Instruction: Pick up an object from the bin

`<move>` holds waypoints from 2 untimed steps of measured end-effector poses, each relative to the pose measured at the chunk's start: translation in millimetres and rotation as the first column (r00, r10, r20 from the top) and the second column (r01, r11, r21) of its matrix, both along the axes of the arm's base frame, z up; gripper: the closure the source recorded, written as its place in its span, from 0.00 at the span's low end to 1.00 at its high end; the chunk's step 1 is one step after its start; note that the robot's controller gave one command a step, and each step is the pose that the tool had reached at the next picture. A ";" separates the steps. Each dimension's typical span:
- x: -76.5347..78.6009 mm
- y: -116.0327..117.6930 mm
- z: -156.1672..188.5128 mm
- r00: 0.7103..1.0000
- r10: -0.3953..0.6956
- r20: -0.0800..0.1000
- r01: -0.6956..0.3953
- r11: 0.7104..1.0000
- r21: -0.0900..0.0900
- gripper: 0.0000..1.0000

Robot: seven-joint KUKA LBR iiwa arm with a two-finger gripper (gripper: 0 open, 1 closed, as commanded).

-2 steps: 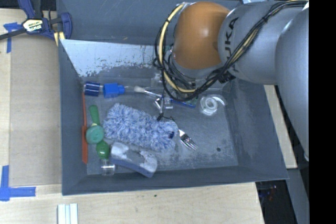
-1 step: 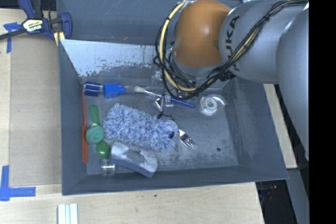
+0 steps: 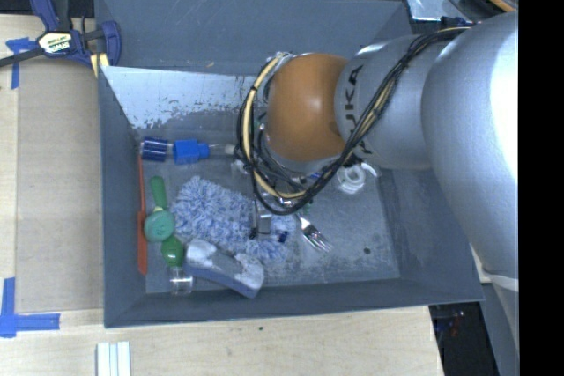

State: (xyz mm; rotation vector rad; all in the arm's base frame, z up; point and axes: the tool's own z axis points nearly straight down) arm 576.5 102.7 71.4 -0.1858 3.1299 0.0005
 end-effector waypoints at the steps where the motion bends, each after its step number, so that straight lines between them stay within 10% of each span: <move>1: -18.6 41.5 41.6 1.000 0.030 0.008 -0.030 1.000 0.001 0.00; 2: -14.9 52.9 28.7 0.974 0.227 0.007 -0.227 0.974 -0.003 0.00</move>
Offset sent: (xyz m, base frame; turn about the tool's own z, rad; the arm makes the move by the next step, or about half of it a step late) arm -0.0159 0.0525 0.0286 -0.2292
